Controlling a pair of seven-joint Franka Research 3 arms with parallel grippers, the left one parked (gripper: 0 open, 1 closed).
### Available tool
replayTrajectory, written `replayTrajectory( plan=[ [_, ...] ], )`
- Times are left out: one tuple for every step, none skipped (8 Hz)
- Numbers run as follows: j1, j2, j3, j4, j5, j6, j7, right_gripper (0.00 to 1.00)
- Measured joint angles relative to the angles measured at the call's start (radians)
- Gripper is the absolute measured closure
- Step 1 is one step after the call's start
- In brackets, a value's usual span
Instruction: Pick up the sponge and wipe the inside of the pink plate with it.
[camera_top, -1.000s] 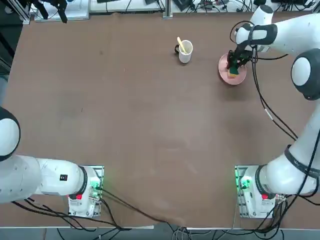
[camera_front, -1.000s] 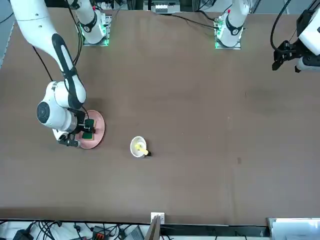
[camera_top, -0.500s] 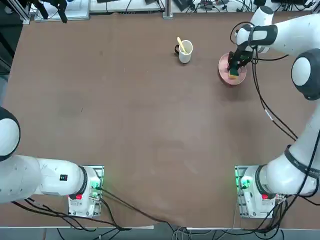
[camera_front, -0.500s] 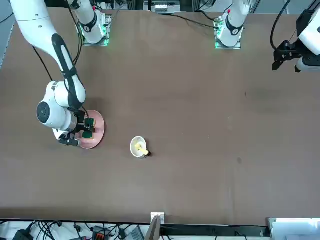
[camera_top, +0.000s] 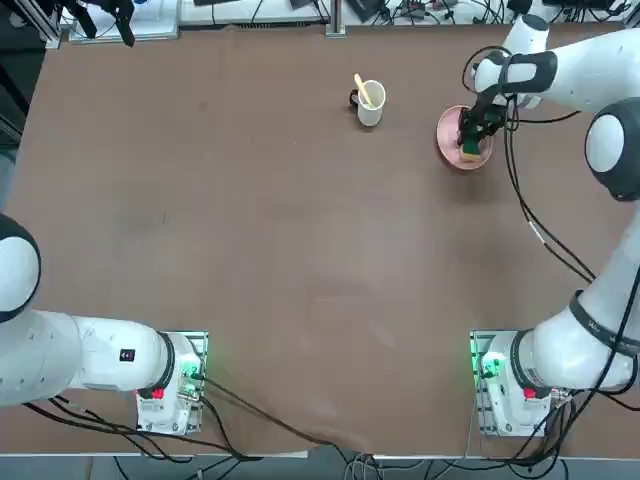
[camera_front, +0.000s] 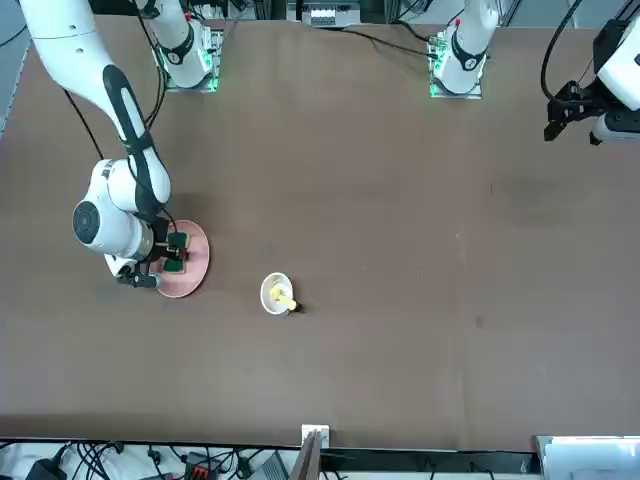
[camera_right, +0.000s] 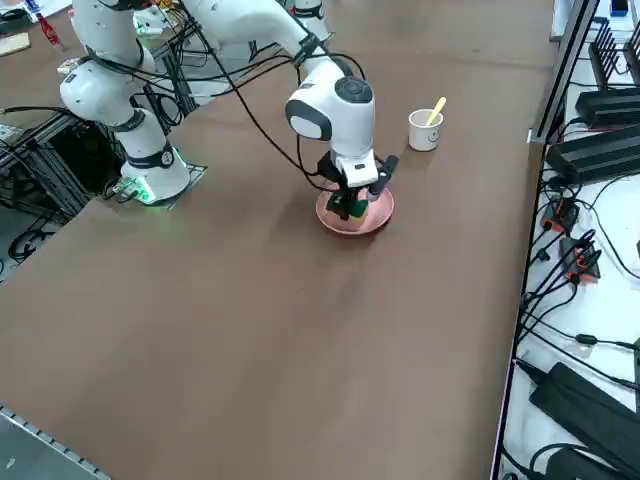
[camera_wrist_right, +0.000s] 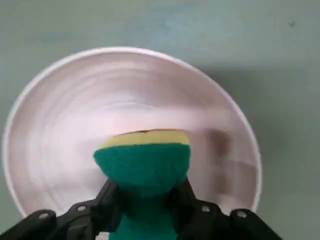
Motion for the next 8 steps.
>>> replayTrajectory(
  plan=[
    [0.0, -0.003, -0.016, -0.009, -0.015, -0.001, -0.021, 0.5],
    [-0.001, -0.004, -0.025, -0.012, -0.04, -0.001, -0.034, 0.5],
    [-0.001, -0.006, -0.026, -0.012, -0.07, -0.002, -0.034, 0.5],
    [0.0, -0.007, -0.025, -0.012, -0.085, -0.001, -0.034, 0.5],
    [0.001, -0.007, -0.025, -0.011, -0.091, 0.0, -0.034, 0.5],
    [0.004, -0.006, -0.025, -0.011, -0.094, 0.005, -0.034, 0.5],
    [0.006, -0.003, -0.025, -0.007, -0.096, 0.011, -0.034, 0.5],
    [0.007, 0.004, -0.025, 0.004, -0.097, 0.016, -0.034, 0.5]
  ],
)
